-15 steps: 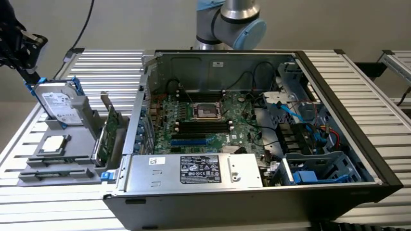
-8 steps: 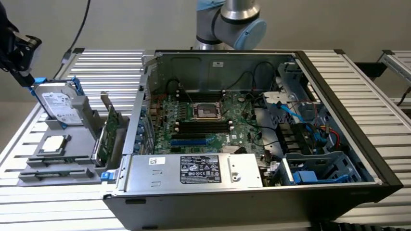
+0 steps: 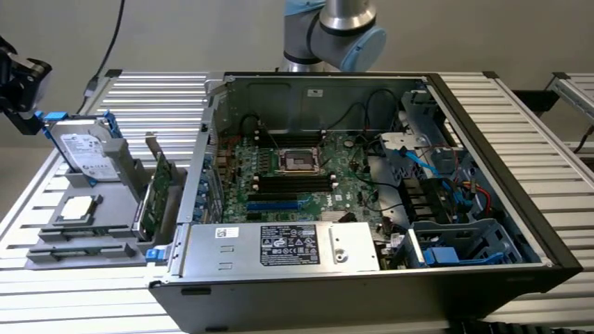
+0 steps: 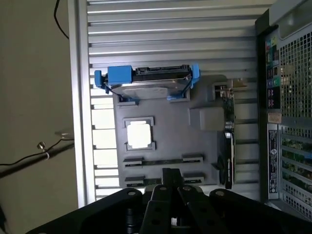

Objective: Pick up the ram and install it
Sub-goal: 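Reach for the ram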

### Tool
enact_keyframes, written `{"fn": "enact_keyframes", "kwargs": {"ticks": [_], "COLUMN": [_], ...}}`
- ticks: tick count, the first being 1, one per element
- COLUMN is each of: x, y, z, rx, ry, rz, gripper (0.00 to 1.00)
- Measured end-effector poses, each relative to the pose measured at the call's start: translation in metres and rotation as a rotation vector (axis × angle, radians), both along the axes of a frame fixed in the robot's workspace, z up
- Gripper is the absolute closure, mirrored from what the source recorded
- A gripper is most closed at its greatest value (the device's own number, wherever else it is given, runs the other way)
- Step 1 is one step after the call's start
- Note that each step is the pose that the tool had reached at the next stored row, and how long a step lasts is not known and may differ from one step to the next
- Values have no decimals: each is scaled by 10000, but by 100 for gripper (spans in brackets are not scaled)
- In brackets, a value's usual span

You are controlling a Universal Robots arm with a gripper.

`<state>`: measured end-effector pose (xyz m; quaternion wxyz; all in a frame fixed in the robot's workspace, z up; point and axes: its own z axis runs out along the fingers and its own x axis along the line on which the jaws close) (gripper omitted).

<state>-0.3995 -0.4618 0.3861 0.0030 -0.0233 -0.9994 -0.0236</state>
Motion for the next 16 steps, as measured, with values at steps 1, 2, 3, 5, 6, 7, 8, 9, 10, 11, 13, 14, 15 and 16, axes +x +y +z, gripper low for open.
{"fn": "enact_keyframes", "kwargs": {"ticks": [1,2,3,5,6,7,8,9,10,11,13,14,15,16], "x": [0,0,0,1,4,7,11,15,19,23,34,33,33,33], "y": [-28,-58,-86,-129,-146,-160,-174,-188,-201,-213,-230,-229,-229,-230], "z": [0,0,0,-1,0,-1,-2,-2,-3,-5,-5,-5,-5,-6], "rx": [-1,-1,0,0,-1,-1,-1,0,-1,0,0,0,1,1], "ry": [1,1,1,1,3,4,6,9,11,15,23,24,22,21], "rz": [3,6,10,29,43,58,73,88,105,121,142,141,141,141], "gripper": [89,89,89,89,89,89,89,89,89,89,89,89,89,89]}}
